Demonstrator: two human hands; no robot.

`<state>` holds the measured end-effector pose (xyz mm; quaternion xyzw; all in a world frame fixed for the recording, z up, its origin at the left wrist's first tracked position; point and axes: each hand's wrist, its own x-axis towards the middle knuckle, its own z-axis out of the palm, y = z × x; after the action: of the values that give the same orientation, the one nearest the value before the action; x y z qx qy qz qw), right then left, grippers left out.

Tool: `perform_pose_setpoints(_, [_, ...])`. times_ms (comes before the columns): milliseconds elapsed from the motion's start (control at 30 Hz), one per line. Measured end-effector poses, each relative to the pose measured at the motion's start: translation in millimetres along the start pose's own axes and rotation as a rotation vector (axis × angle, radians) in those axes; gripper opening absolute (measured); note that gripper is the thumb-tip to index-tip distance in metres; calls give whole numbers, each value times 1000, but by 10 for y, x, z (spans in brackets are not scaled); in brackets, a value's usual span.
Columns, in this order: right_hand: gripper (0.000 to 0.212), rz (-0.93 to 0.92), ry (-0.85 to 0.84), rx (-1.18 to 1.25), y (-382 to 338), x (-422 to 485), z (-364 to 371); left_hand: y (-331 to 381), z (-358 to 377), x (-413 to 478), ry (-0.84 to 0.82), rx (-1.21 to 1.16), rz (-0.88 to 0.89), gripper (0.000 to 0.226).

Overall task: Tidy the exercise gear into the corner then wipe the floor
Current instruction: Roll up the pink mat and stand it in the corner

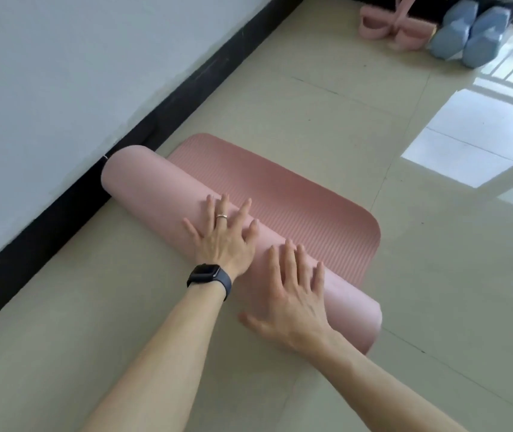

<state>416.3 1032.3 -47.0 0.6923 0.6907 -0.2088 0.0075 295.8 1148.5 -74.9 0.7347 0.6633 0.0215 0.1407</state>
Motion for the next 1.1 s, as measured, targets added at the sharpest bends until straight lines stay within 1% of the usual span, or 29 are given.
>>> perform_pose_setpoints(33, [123,24,28,-34,53,103,26,96,-15,79,19,-69,-18,53])
perform_pose_setpoints(67, [127,46,67,-46,155,250,-6,146,-15,135,71,-154,-24,51])
perform_pose_setpoints(133, [124,69,82,6,429,522,-180,115,-3,119,210,-276,-66,50])
perform_pose_setpoints(167, [123,66,48,51,587,672,-291,67,19,86,248,-289,-126,52])
perform_pose_setpoints(200, [123,71,-16,95,734,799,-393,30,39,29,239,-300,-194,55])
perform_pose_setpoints(267, [123,90,-142,173,982,1054,-564,74,26,-15,129,-422,-307,63])
perform_pose_setpoints(333, [127,113,-184,266,1151,1254,-625,234,-50,52,6,-691,-366,68])
perform_pose_setpoints(367, [130,135,-201,316,1230,1335,-646,349,-87,128,-26,-814,-388,70])
perform_pose_setpoints(400, [135,168,-216,362,1310,1406,-663,479,-114,215,-35,-879,-409,72])
perform_pose_setpoints(500, [145,276,-248,474,1511,1591,-757,817,-213,474,-27,-870,-473,73])
perform_pose_setpoints(567, [146,317,-301,517,1591,1671,-821,941,-295,624,-50,-831,-491,72])
perform_pose_setpoints(633, [148,331,-305,530,1600,1697,-825,978,-359,740,-74,-811,-488,72])
perform_pose_setpoints(700, [142,328,-252,519,1557,1658,-785,963,-352,809,-59,-805,-493,76])
perform_pose_setpoints(733, [135,318,-225,506,1515,1615,-755,926,-319,818,-41,-814,-508,82])
perform_pose_setpoints(800, [113,292,-210,507,1387,1481,-713,813,-242,795,-54,-892,-607,104])
perform_pose_setpoints(867, [96,274,-257,596,1235,1299,-684,674,-240,679,-142,-1048,-734,119])
perform_pose_setpoints(900, [94,263,-295,651,1155,1210,-665,590,-256,587,-184,-1127,-769,117])
perform_pose_setpoints(933, [94,254,-327,700,1095,1126,-625,518,-274,481,-219,-1184,-776,107])
perform_pose_setpoints(967, [96,252,-348,756,1041,1052,-591,462,-284,386,-249,-1215,-765,94])
perform_pose_setpoints(1033, [109,253,-358,868,879,881,-526,316,-306,183,-275,-1246,-739,72])
perform_pose_setpoints(1067, [117,244,-355,920,795,799,-488,245,-322,84,-279,-1257,-720,65])
perform_pose_setpoints(1100, [117,226,-356,966,718,724,-440,184,-346,-13,-280,-1263,-700,62])
